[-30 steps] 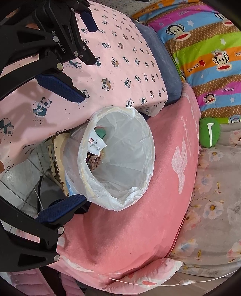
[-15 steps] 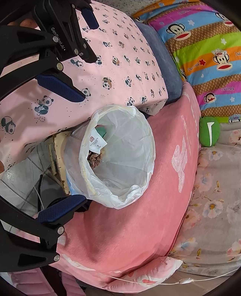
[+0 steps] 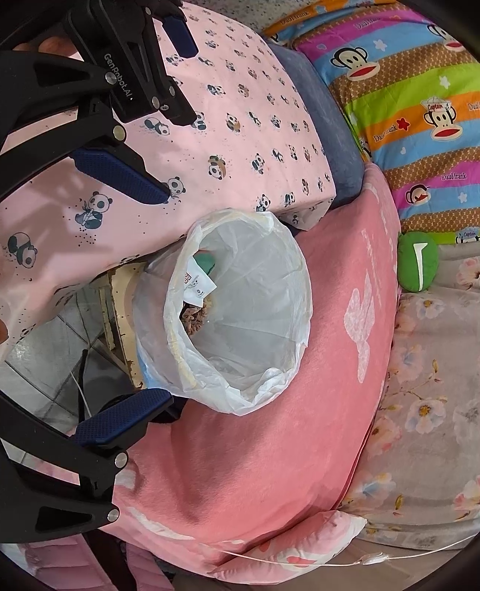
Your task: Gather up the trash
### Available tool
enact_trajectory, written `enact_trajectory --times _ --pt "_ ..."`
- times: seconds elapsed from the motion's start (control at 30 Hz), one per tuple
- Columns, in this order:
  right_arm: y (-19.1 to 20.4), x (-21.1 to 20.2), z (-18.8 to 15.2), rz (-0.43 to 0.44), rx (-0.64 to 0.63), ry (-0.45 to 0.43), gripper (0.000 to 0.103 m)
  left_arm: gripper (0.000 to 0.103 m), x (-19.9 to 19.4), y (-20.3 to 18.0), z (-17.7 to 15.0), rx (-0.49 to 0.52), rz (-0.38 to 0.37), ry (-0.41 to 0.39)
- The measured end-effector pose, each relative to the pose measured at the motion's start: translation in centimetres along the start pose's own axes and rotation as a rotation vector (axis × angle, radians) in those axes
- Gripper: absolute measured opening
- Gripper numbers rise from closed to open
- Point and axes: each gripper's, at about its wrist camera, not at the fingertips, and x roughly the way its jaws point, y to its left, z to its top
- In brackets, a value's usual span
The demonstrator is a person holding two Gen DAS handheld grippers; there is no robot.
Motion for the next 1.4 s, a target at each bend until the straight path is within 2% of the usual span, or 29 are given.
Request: enact_trajectory --times 1.4 --pt "-1.1 0.6 0.8 -0.035 0.018 0.01 0.096 0.091 0.6 -1.0 0.7 0.027 -0.008 0.003"
